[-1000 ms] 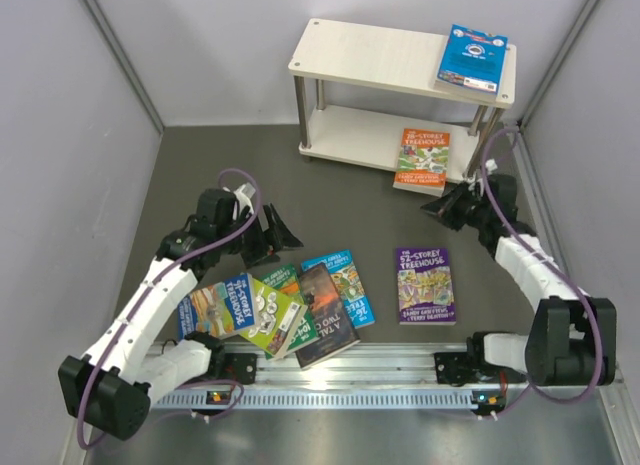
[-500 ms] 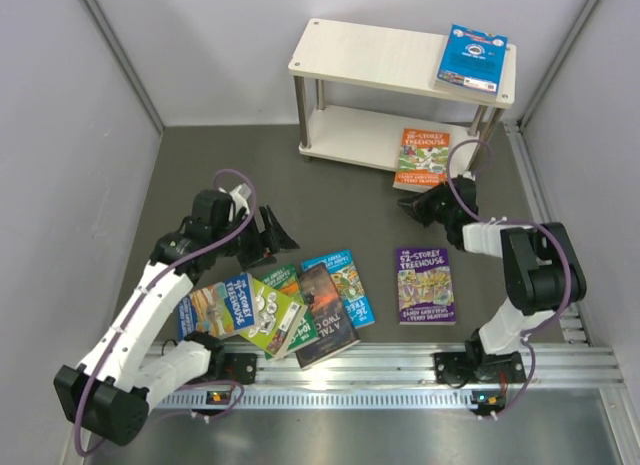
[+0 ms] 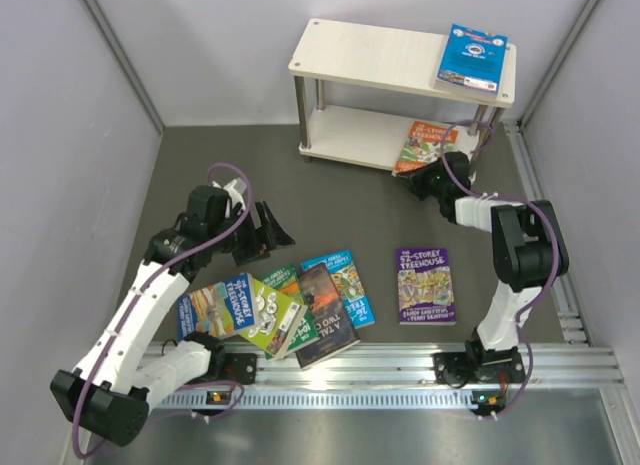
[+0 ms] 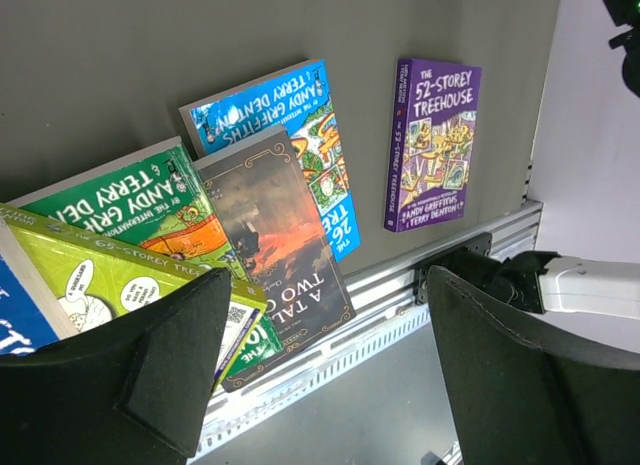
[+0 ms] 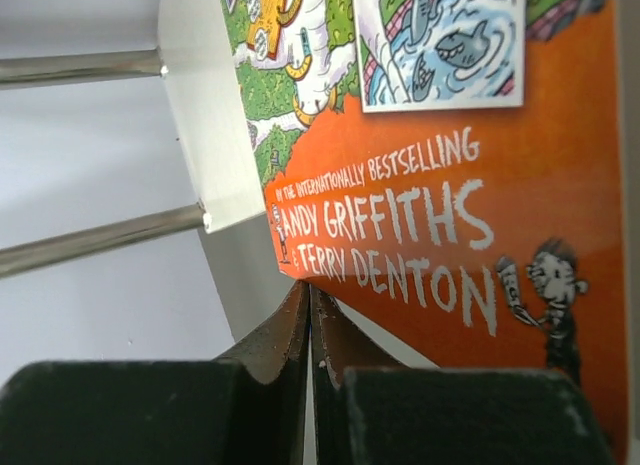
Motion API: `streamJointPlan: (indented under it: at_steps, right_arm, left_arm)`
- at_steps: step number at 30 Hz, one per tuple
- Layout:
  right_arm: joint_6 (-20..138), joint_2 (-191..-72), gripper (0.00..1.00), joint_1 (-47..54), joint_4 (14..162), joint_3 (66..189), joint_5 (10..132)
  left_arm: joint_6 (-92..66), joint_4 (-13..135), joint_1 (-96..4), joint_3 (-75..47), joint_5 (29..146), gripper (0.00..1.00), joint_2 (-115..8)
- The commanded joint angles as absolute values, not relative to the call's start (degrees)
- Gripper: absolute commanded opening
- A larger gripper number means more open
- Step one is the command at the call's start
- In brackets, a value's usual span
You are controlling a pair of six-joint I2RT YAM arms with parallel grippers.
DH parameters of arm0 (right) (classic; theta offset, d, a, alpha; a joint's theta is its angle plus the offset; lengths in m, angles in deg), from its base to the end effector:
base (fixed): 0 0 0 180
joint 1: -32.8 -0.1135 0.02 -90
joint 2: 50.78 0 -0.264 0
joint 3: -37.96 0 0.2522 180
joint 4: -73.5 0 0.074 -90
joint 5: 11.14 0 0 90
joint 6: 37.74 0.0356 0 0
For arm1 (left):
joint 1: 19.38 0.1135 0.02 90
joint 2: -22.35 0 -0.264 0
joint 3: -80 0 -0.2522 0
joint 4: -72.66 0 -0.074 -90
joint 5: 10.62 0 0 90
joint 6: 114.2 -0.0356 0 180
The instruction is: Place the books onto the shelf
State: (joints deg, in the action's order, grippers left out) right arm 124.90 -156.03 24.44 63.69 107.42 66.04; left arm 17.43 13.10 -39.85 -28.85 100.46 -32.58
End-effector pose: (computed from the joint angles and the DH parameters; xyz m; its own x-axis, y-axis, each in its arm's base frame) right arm 0.3864 0.0648 0.1731 -0.4530 0.8741 -0.1755 0.3125 0.3400 0.8870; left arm 0.1721 -0.0779 0.3264 -0.8602 -0.3405 -0.3796 -0.0001 0.7445 -0.6677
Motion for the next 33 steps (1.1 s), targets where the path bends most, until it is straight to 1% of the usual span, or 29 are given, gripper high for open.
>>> streamJointPlan:
  at_steps: [1, 10, 13, 17, 24, 33]
  right_arm:
    - [122.1, -156.5, 0.00, 25.9, 67.5, 112.5, 67.8]
    - [115.2, -155.5, 0.00, 30.7, 73.6, 116.1, 63.9]
    - [113.4, -154.9, 0.00, 31.3, 76.7, 116.8, 64.4]
    - [112.5, -154.8, 0.00, 31.4, 77.2, 117.0, 64.3]
    - [112.4, -152.1, 0.00, 31.8, 83.6, 116.2, 72.3]
    - [116.6, -153.2, 0.00, 32.1, 82.0, 117.1, 78.7]
  left_arm:
    - [16.0, 12.9, -39.8, -26.3, 99.4, 0.84, -33.6]
    - [16.5, 16.3, -39.7, -27.2, 100.5, 0.84, -36.4]
    - [17.2, 17.3, -39.7, -27.7, 101.2, 0.84, -37.1]
    - [17.9, 19.2, -39.7, -28.2, 101.9, 0.84, -38.2]
    - [19.0, 21.2, -39.7, -28.8, 102.7, 0.84, -39.3]
    - [19.5, 21.9, -39.7, -29.1, 103.0, 0.83, -39.7]
